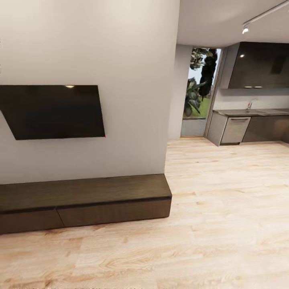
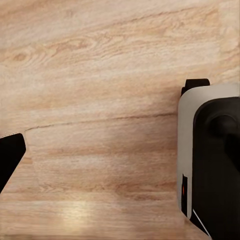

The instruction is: Place each of the two pumpkins and all three candles from the living room inside a cabinet in the living room (use any cabinet), then make sure every cabinet is closed, and position the cauldron so it is next to a table in the living room.

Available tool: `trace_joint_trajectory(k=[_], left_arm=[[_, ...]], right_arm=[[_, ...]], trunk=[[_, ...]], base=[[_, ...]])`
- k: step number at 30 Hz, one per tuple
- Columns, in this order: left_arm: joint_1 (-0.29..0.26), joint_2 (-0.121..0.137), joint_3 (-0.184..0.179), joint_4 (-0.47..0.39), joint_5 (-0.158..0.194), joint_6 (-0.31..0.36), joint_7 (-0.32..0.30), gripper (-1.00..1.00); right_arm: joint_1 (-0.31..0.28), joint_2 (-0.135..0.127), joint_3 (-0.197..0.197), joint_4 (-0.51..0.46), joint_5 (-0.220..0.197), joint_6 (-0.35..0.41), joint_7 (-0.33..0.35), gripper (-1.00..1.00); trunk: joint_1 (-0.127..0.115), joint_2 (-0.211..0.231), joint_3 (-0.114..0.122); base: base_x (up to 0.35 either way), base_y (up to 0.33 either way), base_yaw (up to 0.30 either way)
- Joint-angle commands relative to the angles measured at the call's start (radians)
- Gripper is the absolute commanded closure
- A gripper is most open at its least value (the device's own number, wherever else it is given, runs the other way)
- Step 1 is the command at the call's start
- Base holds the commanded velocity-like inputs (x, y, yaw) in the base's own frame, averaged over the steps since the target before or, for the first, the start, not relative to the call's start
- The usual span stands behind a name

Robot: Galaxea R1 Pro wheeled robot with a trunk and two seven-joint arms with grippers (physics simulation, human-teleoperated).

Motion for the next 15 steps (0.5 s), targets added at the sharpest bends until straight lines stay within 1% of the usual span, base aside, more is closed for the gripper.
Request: trace_joint_trajectory(k=[1, 6, 15], left_arm=[[-0.001, 0.0, -0.009, -0.001, 0.006, -0.002, 0.004, -1.0], [0.0, -0.001, -0.008, -0.001, 0.007, -0.001, 0.004, -1.0], [0.0, 0.0, -0.008, -0.001, 0.008, 0.003, 0.004, -1.0]], right_arm=[[-0.001, 0.001, 0.008, 0.002, -0.01, -0.005, -0.002, -1.0], [-0.001, 0.001, 0.007, 0.003, -0.009, -0.005, -0.002, -1.0], [-0.001, 0.001, 0.007, 0.004, -0.01, -0.004, -0.002, -1.0]], trunk=[[-0.004, 0.006, 0.0], [-0.023, 0.041, 0.01], [-0.023, 0.041, -0.002]], base=[[-0.003, 0.0, 0.13], [-0.001, 0.0, 0.143], [0.0, 0.0, 0.15]])
